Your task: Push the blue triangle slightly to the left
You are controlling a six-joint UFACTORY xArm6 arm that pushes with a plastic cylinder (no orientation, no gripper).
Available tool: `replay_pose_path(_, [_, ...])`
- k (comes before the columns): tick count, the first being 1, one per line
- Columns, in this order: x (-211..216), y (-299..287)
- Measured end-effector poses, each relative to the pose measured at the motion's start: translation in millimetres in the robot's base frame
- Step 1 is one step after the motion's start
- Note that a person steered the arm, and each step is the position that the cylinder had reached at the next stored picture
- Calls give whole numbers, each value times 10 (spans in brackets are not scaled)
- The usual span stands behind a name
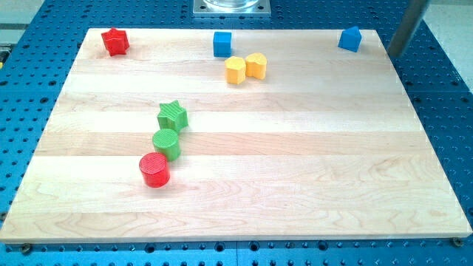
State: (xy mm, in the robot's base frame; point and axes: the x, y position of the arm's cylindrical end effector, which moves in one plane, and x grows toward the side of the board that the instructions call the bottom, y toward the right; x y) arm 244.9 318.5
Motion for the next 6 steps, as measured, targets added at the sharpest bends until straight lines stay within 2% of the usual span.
replay_pose_path(2, [-94, -858])
replay_pose_path(3, [118, -810])
replay_pose_path(4, [597, -966])
replay_pose_path(5, [631, -2018])
replay_pose_path(6, [1255, -2675])
